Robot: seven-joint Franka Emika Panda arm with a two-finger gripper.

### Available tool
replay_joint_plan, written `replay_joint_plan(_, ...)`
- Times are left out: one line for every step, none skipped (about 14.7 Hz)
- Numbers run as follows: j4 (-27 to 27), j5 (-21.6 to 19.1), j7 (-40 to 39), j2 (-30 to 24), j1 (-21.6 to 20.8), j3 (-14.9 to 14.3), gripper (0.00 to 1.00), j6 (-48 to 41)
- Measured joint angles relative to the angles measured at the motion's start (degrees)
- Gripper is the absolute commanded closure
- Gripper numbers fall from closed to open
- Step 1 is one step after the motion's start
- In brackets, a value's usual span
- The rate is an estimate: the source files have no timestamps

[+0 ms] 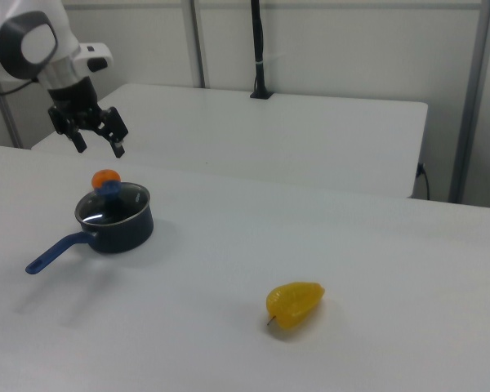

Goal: Open lid
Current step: 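Move the gripper down over the blue knob of the glass lid, then close the gripper on the blue knob of the lid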

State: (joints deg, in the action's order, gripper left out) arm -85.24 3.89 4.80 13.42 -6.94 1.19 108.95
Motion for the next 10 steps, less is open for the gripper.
replay_joint_plan(-0.26, -0.15, 0.03, 1.76, -0.13, 0.15, 0.0, 2.13)
replay_joint_plan(-0.39, -0.24, 0.04, 2.96, -0.35, 0.25, 0.0, 3.83)
replay_joint_plan(-0.52, -0.33, 0.28, 4.21, -0.91, 0.28, 0.0, 5.91)
replay_joint_plan(-0.58, -0.33, 1.01, 5.4, -1.58, 0.3, 0.0, 7.68)
replay_joint_plan(-0.62, -0.32, 2.24, 6.76, -2.44, 0.31, 0.0, 9.44)
replay_joint_plan(-0.64, -0.31, 3.6, 7.99, -3.19, 0.32, 0.0, 10.95)
replay_joint_plan(-0.65, -0.29, 4.75, 9.24, -3.87, 0.32, 0.0, 12.39)
replay_joint_plan(-0.66, -0.29, 5.55, 10.45, -4.39, 0.33, 0.0, 13.58)
replay_joint_plan(-0.66, -0.29, 5.84, 11.37, -4.67, 0.33, 0.0, 14.45)
replay_joint_plan(-0.66, -0.29, 5.88, 12.03, -4.74, 0.33, 0.0, 15.21)
